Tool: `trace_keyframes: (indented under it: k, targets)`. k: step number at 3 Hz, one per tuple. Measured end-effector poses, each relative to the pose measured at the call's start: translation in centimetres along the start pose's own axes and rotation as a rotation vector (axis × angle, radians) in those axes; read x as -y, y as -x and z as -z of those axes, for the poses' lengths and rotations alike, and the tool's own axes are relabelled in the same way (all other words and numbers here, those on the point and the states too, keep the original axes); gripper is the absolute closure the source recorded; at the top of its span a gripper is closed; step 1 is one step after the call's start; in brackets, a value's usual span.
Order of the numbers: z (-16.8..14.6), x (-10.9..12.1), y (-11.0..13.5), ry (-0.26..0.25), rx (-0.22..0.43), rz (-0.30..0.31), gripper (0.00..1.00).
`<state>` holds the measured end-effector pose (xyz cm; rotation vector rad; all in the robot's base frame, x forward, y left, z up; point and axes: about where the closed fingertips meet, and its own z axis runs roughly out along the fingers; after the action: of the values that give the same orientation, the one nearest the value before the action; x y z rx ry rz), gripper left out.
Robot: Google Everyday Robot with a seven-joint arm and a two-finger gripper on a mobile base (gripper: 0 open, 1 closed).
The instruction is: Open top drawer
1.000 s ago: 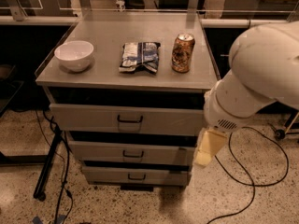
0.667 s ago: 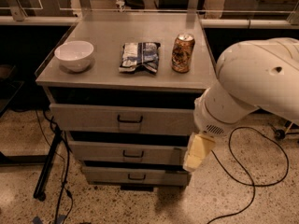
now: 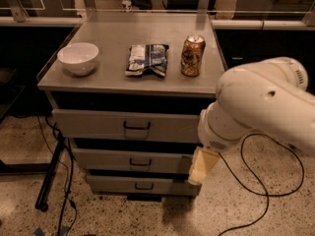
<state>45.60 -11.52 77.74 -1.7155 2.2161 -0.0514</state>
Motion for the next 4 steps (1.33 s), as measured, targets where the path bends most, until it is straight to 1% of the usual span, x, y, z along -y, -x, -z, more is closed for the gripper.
trace_keyframes:
  k: [1,2,4]
  targets:
    - [-4.1,0.7,0.3,-0.037,-0.012,0.013,0.0]
    - [-7.0,1.7,0.6,-0.062,-0.017,0.026,0.0]
    - [-9.3,3.7,1.5,-0.079,-0.027,0.046,0.0]
